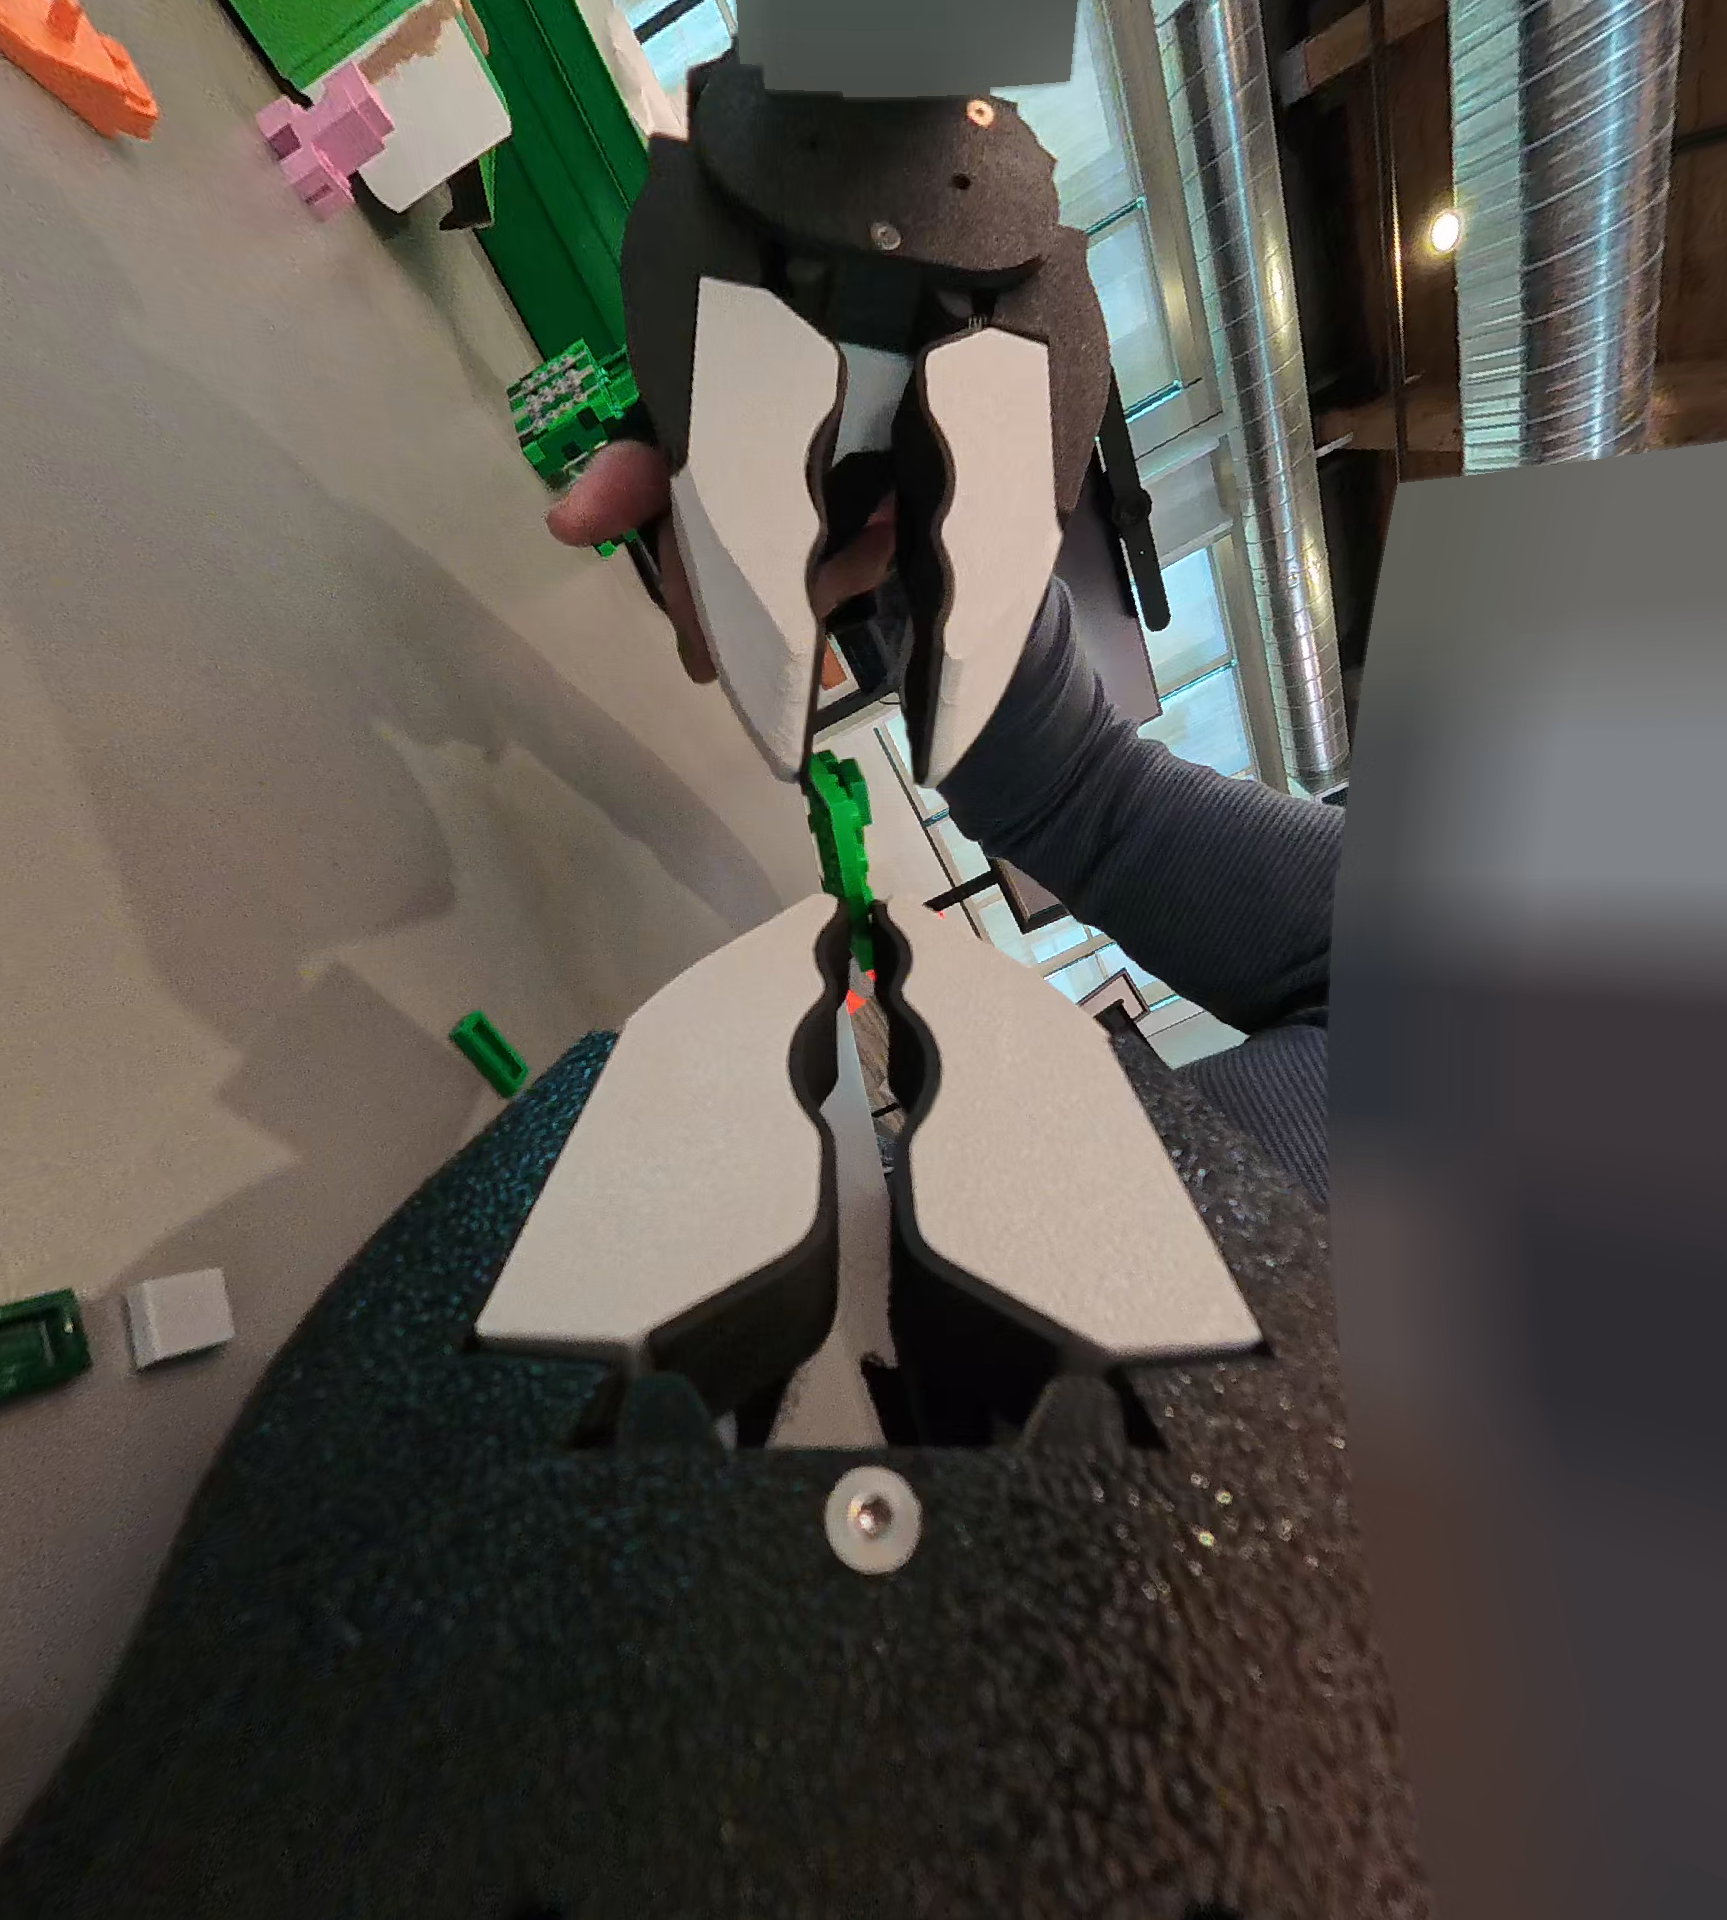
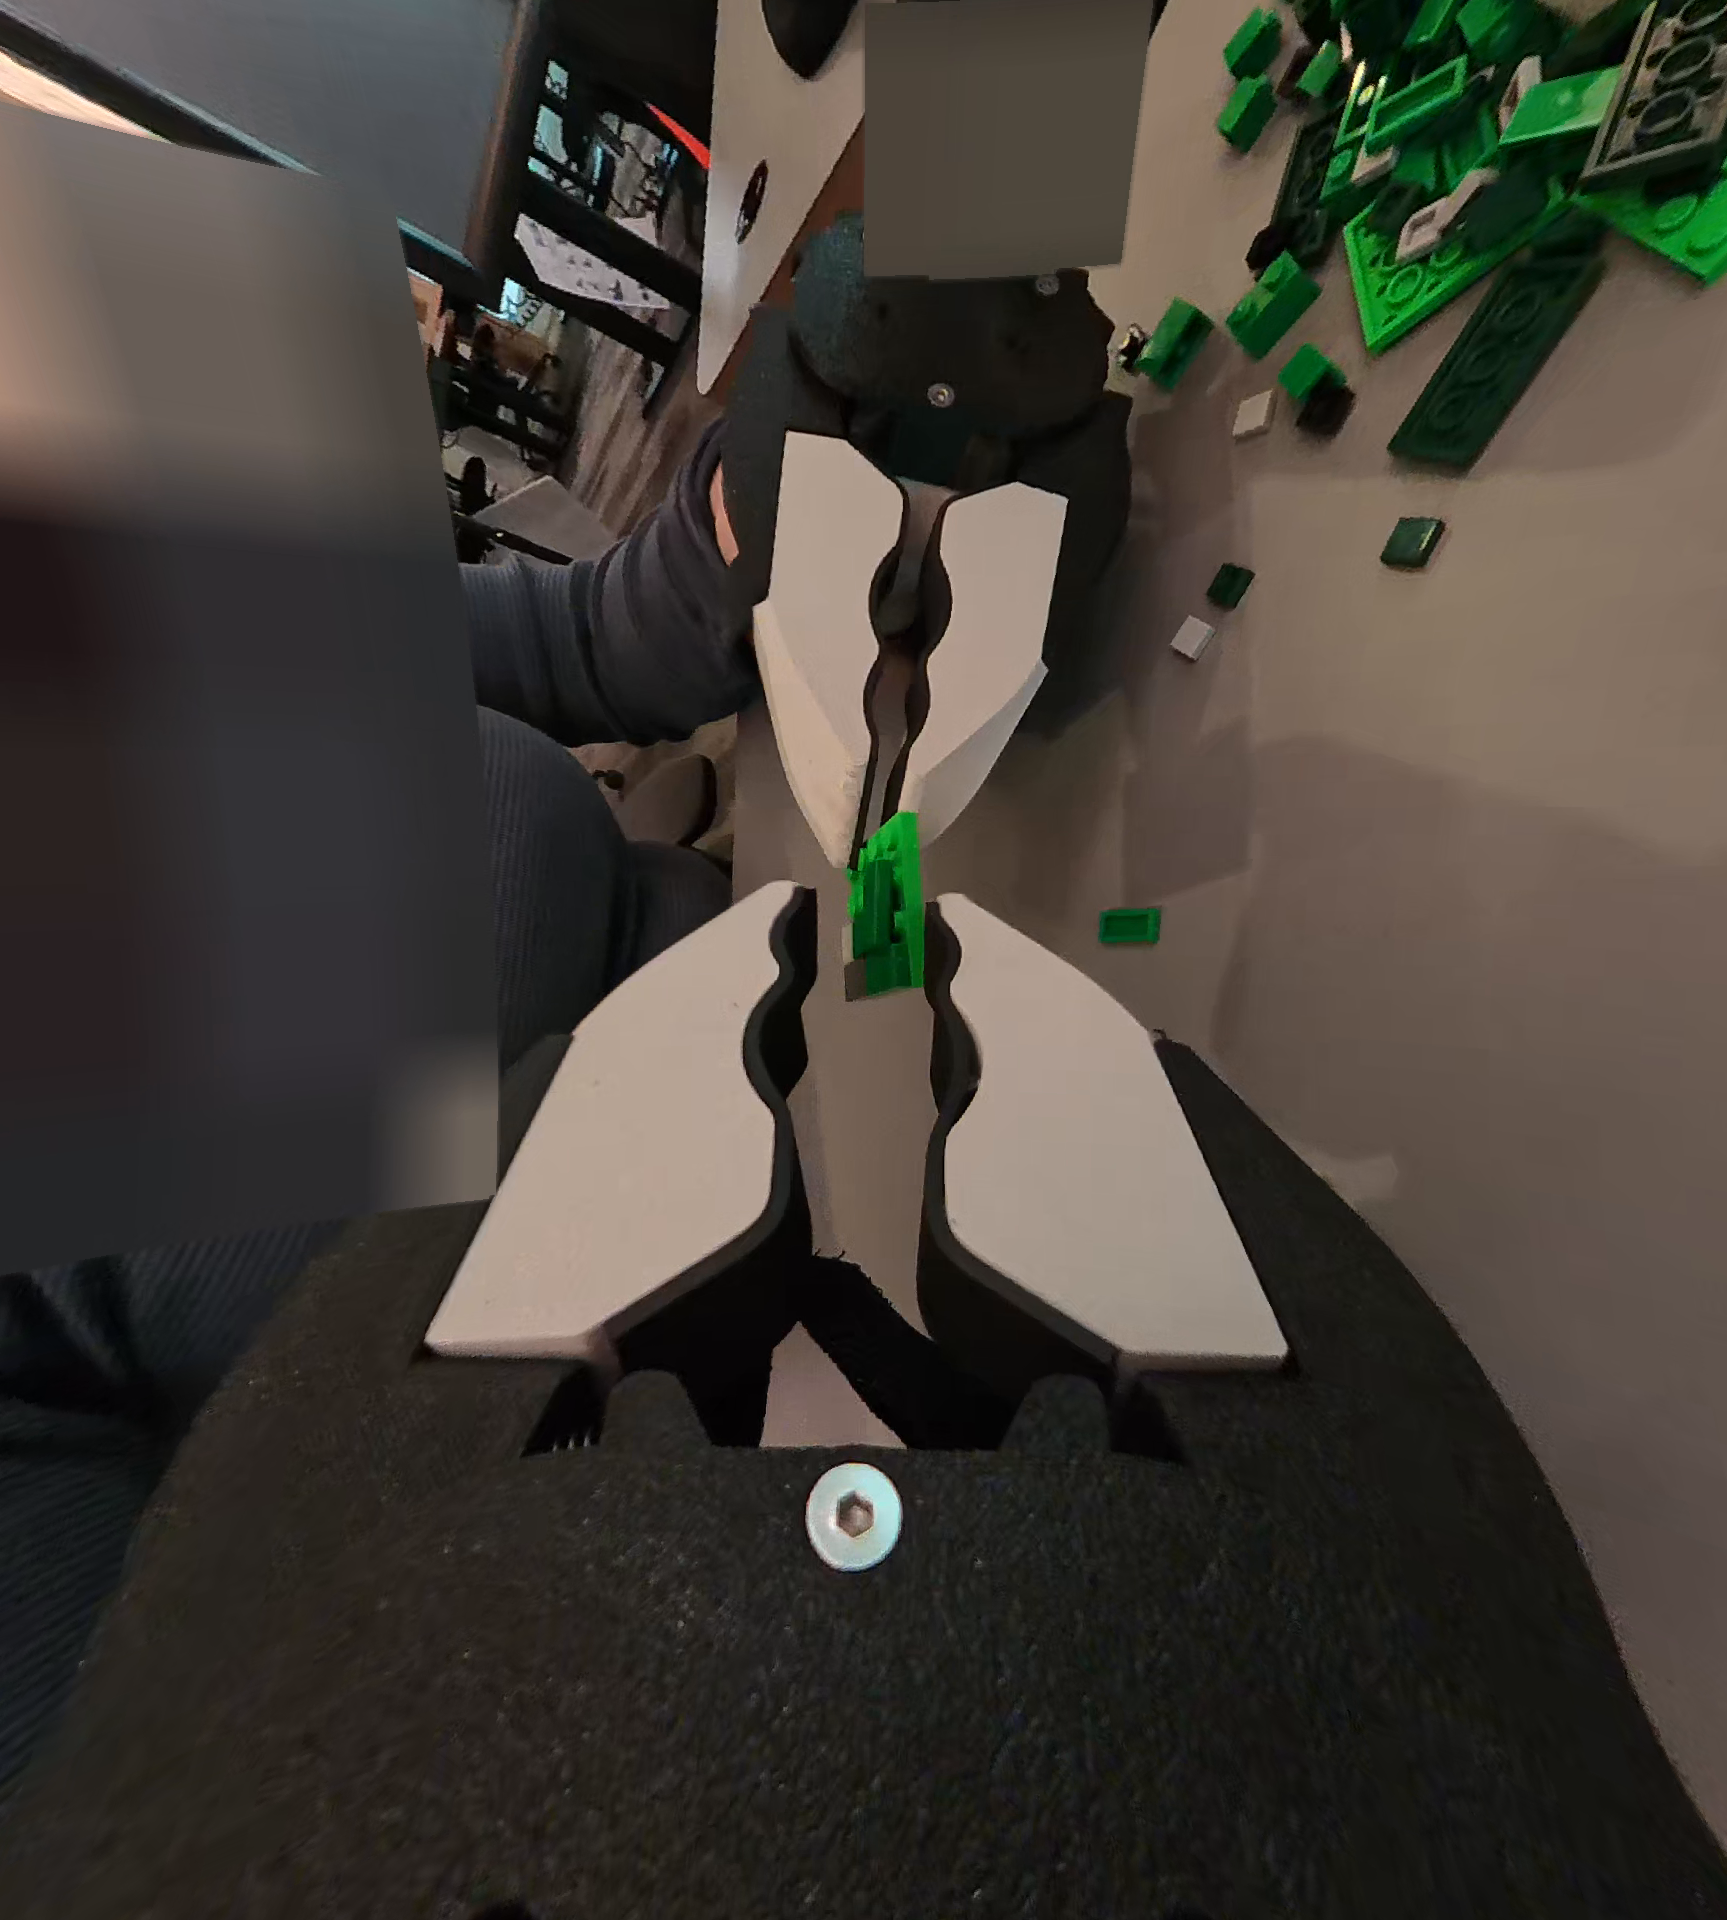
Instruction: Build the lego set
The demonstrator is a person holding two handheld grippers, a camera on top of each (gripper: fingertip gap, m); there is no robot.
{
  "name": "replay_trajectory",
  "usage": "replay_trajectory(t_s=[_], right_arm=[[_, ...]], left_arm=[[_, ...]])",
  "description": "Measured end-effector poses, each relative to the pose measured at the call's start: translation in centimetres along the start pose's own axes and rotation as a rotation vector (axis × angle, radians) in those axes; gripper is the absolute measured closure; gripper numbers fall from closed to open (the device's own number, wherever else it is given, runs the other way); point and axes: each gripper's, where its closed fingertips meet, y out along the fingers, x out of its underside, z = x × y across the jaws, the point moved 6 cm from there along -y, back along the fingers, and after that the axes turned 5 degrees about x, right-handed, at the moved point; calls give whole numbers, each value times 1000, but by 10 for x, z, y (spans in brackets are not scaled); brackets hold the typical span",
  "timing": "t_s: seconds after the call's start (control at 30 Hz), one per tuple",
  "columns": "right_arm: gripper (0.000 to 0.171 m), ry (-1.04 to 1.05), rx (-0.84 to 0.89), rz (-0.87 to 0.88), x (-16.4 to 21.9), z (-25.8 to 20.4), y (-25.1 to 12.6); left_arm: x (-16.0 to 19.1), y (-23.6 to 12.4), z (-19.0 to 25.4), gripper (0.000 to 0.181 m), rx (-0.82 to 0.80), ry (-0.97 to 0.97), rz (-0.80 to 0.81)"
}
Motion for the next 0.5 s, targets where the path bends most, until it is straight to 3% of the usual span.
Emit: replay_trajectory(t_s=[0.5], right_arm=[[163,-22,10,1,3,3,2]], left_arm=[[1,1,0,178,7,1,-7]])
